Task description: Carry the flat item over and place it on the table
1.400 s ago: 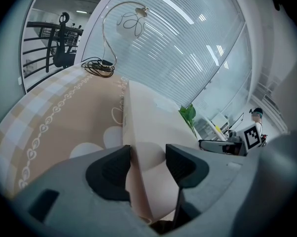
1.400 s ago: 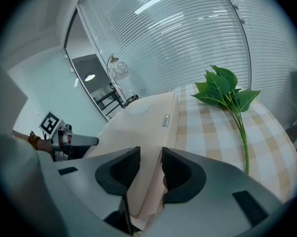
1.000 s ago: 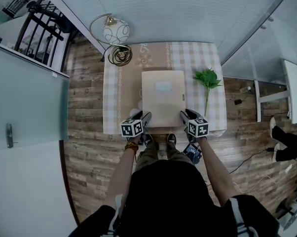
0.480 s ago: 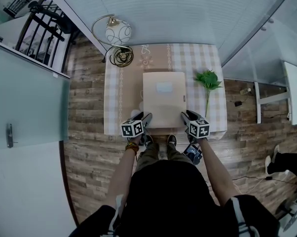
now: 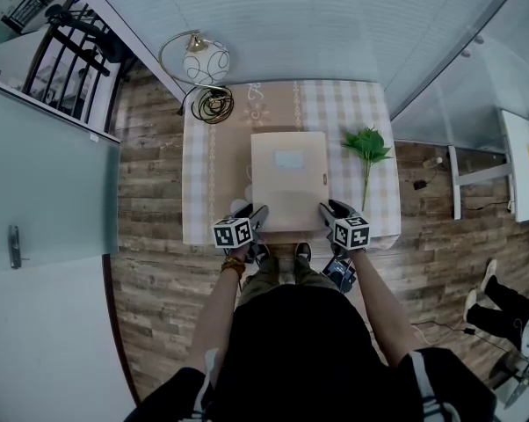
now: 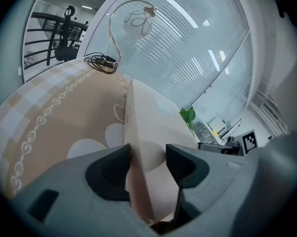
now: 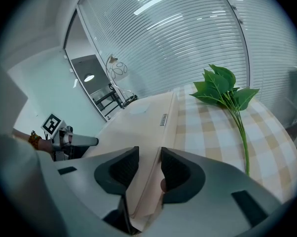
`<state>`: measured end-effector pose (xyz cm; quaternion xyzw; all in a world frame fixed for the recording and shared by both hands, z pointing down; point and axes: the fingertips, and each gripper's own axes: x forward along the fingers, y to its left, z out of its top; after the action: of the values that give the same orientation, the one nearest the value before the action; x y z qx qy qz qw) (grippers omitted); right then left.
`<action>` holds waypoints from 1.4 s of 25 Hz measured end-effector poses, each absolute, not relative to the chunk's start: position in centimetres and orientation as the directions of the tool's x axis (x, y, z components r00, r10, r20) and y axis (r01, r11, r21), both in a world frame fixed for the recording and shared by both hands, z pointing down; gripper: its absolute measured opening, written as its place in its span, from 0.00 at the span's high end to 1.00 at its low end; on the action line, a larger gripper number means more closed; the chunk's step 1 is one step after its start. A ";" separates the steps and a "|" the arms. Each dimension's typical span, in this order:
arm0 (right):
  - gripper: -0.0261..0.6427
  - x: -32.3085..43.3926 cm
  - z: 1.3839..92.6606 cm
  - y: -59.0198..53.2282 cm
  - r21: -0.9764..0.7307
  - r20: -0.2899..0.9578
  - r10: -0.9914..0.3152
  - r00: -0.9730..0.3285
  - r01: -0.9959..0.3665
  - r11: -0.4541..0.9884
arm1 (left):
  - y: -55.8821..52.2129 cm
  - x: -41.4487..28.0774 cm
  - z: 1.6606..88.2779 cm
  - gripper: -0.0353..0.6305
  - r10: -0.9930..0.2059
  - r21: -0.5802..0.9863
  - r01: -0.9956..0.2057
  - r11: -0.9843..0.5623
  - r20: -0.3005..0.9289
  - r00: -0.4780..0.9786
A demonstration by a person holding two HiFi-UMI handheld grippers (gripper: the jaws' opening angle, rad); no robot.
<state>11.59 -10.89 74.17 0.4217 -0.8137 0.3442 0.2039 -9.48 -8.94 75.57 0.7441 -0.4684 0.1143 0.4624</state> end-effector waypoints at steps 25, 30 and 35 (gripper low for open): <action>0.75 11.7 74.3 -10.8 -0.389 0.623 -0.562 -0.543 -0.839 0.380 | -9.0 -9.2 75.7 0.59 -0.540 0.586 -0.797 -0.147 0.627 0.561; 0.74 11.7 74.4 -11.0 -0.446 0.626 -0.537 -0.565 -0.825 0.347 | -9.2 -9.6 75.2 0.58 -0.569 0.624 -0.765 -0.157 0.576 0.587; 0.70 11.9 74.1 -11.4 -0.474 0.640 -0.490 -0.591 -0.806 0.353 | -9.3 -9.5 74.5 0.56 -0.573 0.596 -0.775 -0.211 0.567 0.592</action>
<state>11.93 -11.36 74.07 0.4061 -0.7982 0.3982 0.1985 -9.52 -9.31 74.50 0.7701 -0.4377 0.1120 0.4504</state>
